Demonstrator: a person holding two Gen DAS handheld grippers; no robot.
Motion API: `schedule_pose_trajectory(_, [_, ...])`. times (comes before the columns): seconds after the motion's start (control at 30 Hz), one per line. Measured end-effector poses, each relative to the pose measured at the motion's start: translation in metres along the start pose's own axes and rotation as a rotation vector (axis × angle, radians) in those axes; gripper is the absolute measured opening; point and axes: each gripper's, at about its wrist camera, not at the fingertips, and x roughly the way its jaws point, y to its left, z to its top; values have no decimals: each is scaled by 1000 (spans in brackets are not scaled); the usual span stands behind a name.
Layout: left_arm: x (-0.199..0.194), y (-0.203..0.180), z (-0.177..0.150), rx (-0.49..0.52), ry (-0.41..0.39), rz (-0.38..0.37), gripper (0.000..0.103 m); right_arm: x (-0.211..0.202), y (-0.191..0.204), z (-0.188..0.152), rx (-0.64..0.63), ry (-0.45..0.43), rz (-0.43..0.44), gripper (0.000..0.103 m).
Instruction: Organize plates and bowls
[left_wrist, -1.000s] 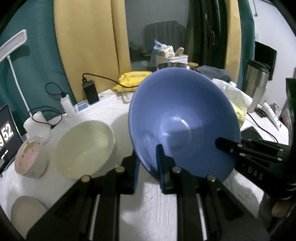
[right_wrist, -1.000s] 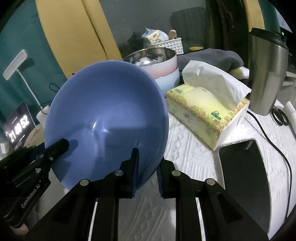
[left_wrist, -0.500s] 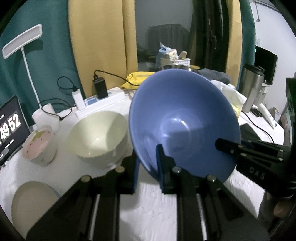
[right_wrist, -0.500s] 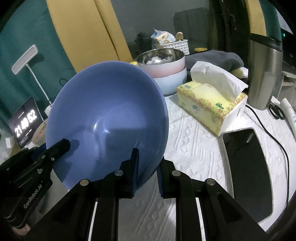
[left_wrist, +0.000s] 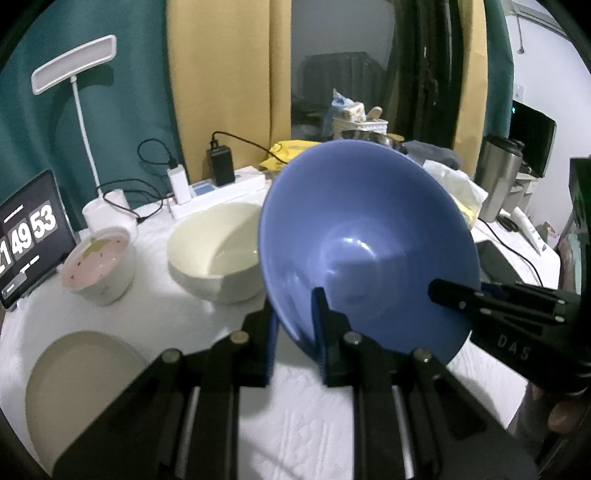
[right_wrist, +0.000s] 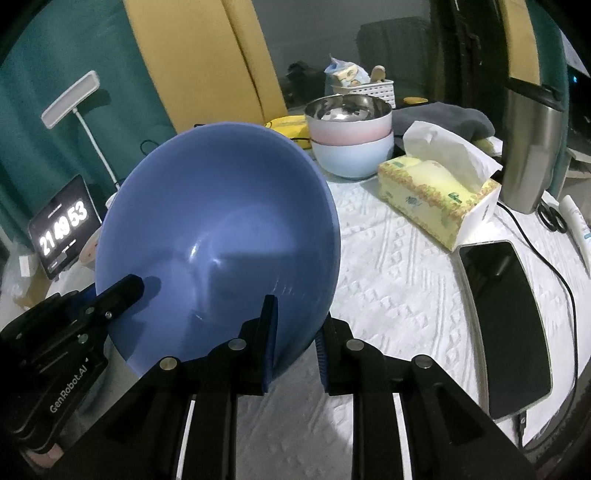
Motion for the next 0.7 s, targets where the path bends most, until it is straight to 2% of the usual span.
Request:
schedule_pose_trajectory(0.13, [-8,9,-7,-20,-4,1,18,-3,10,-4,-21,12,1,24])
schedule_pose_trajectory(0.43, [-27,28,-23,-63,-12,4,18,-6,39,-15,-55,67,37,36])
schedule_pose_trajectory(0.7, [-40,39,-38,-81,-6,-7,18,-11,53,-26,-62,100,36,36])
